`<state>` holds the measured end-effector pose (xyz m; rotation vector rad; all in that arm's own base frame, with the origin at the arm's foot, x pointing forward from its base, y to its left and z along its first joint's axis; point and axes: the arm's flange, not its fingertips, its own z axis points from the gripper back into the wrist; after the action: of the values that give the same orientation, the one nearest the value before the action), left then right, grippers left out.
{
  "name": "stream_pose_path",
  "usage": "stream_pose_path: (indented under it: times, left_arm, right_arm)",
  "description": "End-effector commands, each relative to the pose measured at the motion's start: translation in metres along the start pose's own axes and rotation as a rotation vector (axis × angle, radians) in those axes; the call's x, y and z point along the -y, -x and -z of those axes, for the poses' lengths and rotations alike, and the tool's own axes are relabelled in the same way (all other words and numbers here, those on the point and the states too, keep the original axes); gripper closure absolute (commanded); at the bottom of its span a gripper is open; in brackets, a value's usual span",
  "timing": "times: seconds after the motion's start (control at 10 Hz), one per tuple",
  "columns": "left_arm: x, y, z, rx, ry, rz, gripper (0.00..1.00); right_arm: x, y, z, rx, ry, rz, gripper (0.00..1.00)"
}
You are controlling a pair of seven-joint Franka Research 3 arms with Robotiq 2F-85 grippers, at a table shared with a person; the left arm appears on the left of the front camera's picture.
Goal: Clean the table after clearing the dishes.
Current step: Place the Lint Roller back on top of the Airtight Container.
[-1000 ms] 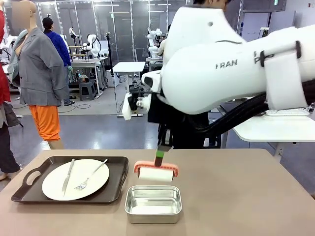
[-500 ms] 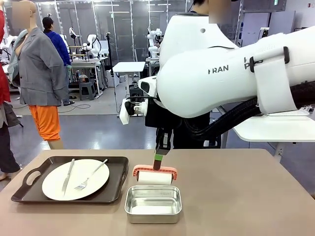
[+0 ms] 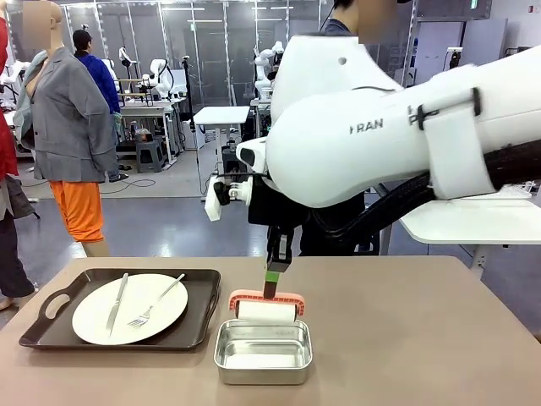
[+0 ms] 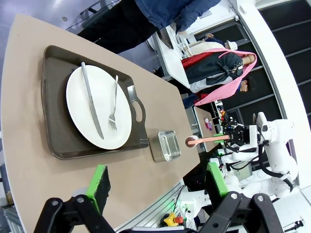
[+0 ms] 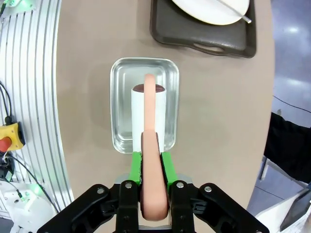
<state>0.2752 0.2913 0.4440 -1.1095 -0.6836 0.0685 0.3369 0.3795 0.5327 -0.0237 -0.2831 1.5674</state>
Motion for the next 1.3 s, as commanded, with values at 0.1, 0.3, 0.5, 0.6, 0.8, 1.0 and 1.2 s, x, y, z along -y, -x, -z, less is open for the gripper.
stream_pose_path:
  times: [0.1, 0.3, 0.5, 0.6, 0.8, 1.0, 1.2]
  left_arm:
    - [0.001, 0.002, -0.003, 0.004, 0.012, 0.008, 0.0]
    - [0.001, 0.002, -0.003, 0.004, 0.012, 0.008, 0.0]
    - [0.001, 0.002, -0.003, 0.004, 0.012, 0.008, 0.0]
    - [0.001, 0.002, -0.003, 0.004, 0.012, 0.008, 0.0]
    - [0.001, 0.002, -0.003, 0.004, 0.012, 0.008, 0.0]
    - [0.001, 0.002, -0.003, 0.004, 0.012, 0.008, 0.0]
    - [0.001, 0.002, -0.003, 0.004, 0.012, 0.008, 0.0]
  right_arm:
    - [0.022, -0.015, 0.024, -0.029, -0.101, 0.031, 0.79]
    - [0.032, -0.022, 0.042, -0.054, -0.142, 0.033, 0.79]
    - [0.045, -0.026, 0.058, -0.049, -0.197, 0.03, 0.79]
    - [0.055, -0.027, 0.065, -0.061, -0.211, 0.045, 0.79]
    - [0.067, -0.03, 0.082, -0.076, -0.242, 0.052, 0.79]
    - [0.074, -0.029, 0.099, -0.102, -0.264, 0.052, 0.79]
    - [0.081, -0.028, 0.117, -0.11, -0.292, 0.046, 0.79]
